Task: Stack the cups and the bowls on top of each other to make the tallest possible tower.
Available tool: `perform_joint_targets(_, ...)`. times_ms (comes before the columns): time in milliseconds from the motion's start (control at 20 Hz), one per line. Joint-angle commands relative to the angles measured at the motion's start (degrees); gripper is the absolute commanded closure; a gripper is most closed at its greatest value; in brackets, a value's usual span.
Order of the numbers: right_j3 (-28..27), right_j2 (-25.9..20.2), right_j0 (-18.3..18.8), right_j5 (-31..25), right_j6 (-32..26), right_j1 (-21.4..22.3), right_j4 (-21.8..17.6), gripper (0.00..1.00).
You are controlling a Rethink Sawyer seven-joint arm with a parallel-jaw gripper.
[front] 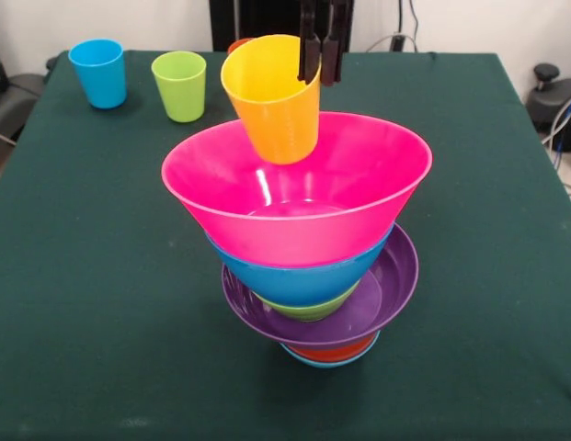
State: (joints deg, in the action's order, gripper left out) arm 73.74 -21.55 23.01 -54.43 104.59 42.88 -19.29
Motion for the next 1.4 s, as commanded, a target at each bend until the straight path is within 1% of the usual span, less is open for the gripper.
perform_joint_targets(50, -5.26, 1.50, -2.24, -9.37, 3.47, -2.12, 0.26, 1.00)
perform_joint_targets(250, -6.23, 1.42, -2.50, -9.13, 3.16, -2.99, -0.11, 1.00)
perform_joint_targets(300, -7.30, 1.37, -2.80, -9.29, 3.34, -3.73, -0.36, 1.00)
perform_joint_targets(650, -10.14, 2.00, -3.71, -8.72, 3.98, -5.64, -0.67, 1.00)
perform_joint_targets(800, -12.76, 2.24, -4.26, -8.70, 3.81, -7.43, -1.29, 1.00)
perform_joint_targets(1200, -17.09, 3.04, -5.37, -6.45, 3.69, -11.43, -2.39, 1.00)
perform_joint_targets(1400, -18.29, 3.60, -5.88, -5.58, 3.51, -12.34, -2.60, 1.00)
